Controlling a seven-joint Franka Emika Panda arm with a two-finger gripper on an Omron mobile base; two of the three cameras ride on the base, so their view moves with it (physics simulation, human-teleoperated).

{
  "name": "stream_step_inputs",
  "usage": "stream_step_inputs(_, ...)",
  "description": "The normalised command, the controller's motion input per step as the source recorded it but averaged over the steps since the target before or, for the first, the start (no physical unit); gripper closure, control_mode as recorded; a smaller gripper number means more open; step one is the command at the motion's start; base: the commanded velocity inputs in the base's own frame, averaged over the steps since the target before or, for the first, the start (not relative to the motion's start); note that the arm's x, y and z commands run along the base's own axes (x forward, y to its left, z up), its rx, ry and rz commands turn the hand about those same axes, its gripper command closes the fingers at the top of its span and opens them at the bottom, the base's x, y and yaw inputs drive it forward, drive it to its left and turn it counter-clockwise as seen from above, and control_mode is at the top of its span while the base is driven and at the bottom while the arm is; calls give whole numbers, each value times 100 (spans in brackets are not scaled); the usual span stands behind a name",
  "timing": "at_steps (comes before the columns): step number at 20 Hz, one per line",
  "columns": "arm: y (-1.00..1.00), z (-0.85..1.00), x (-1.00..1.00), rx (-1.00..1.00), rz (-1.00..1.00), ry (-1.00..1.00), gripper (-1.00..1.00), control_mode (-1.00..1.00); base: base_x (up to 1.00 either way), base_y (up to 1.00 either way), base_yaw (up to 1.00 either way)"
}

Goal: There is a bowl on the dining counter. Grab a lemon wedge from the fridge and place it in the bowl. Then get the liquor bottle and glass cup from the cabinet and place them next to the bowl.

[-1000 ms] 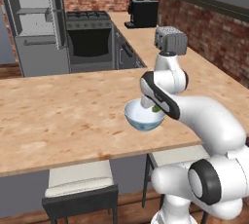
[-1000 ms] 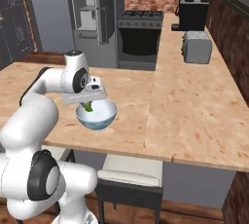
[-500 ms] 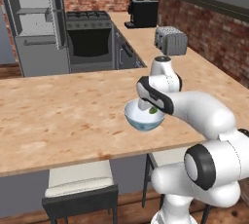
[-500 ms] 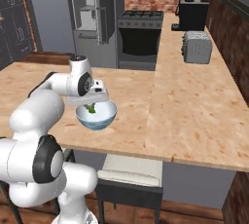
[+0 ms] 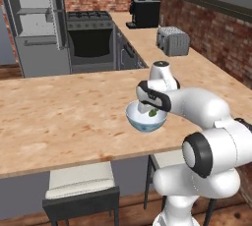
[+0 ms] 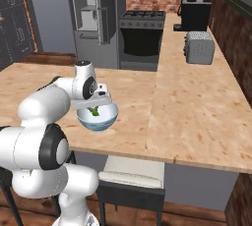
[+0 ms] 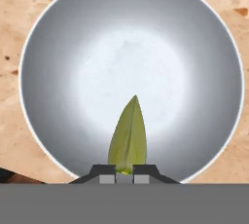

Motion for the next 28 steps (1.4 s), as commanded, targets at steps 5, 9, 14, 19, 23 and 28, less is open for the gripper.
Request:
stream_step_inputs(5,1,-20,7,0,3,0,100,-100,0,0,0)
stream_step_inputs(9,1,-20,5,0,3,0,100,-100,0,0,0)
stream_step_inputs(14,2,-17,5,0,3,0,100,-100,0,0,0)
stream_step_inputs(19,3,-15,3,0,2,0,-100,-100,0,0,0)
stream_step_inputs(23,2,-1,-4,0,0,-4,-100,-100,0,0,0)
stream_step_inputs(28,0,19,-33,0,0,-17,-100,-100,0,0,0)
